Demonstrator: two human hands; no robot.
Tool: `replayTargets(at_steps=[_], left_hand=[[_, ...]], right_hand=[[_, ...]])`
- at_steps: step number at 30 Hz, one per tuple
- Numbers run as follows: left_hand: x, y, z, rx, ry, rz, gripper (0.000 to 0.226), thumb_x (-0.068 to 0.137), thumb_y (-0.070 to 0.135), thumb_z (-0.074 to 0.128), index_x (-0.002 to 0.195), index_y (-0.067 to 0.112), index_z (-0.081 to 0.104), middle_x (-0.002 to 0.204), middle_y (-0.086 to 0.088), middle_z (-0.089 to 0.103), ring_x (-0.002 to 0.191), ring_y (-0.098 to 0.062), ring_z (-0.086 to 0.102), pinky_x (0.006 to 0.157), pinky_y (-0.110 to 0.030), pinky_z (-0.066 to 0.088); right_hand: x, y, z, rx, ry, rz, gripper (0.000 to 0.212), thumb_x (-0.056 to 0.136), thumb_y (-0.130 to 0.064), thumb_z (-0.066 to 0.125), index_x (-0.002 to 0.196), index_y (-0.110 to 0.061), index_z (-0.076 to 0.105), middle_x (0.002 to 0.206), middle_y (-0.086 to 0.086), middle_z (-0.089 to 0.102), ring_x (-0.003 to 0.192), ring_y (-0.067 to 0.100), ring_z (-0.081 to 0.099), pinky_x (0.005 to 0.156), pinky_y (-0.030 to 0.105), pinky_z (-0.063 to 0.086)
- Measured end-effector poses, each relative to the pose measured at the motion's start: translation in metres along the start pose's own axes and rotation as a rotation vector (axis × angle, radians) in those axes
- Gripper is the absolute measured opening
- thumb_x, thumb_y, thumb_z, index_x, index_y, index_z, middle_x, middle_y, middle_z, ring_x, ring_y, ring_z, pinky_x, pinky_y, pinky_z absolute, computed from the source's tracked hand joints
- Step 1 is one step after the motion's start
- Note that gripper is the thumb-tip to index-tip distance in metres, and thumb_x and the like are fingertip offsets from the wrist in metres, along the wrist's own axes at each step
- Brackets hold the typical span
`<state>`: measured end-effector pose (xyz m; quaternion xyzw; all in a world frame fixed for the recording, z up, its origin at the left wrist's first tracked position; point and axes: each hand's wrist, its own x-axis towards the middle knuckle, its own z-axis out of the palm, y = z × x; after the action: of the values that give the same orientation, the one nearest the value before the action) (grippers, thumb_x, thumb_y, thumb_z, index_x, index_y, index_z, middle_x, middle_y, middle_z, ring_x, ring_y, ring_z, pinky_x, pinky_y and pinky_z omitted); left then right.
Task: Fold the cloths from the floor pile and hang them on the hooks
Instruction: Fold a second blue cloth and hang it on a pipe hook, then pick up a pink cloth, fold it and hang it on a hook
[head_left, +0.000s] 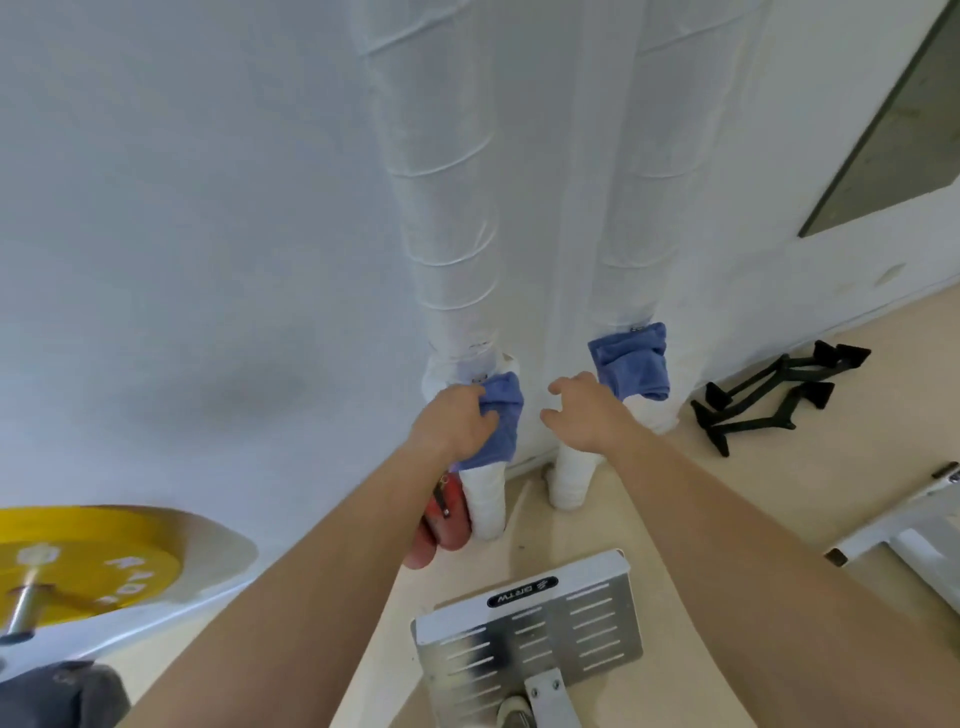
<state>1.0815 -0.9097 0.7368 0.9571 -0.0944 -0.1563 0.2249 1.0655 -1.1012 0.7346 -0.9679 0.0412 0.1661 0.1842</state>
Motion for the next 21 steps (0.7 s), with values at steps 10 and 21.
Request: replayTargets(at_steps=[10,21], left_hand=[[-0.1,-0.141,-0.017,-0.054,0.061,-0.334,0.056,0.097,0.036,0.052,0.148,0.013,0.042,0.146,-0.011,0.05,0.132,-0.027,0.048,0.108,-0.04,0.041],[-0.353,-0.346,-0.019,-0.314,0.299,-0.766,0.055,0.097,0.034,0.055,0.146,0.009,0.045,0.144,-0.011,0.053,0.132,-0.028,0.049,0.105,-0.036,0.04]], right_hand=[[-0.019,-0.136,0.063,-0.148,-0.145,-0.275,0.046,0.095,-0.037,0.051,0.133,-0.012,0.052,0.134,0.018,0.045,0.118,0.038,0.05,0.096,0.044,0.047],[-0.138,-0.385,0.226,-0.341,-0.377,-0.64,0.051,0.094,-0.037,0.051,0.14,-0.017,0.047,0.143,0.015,0.043,0.128,0.037,0.045,0.105,0.044,0.042]])
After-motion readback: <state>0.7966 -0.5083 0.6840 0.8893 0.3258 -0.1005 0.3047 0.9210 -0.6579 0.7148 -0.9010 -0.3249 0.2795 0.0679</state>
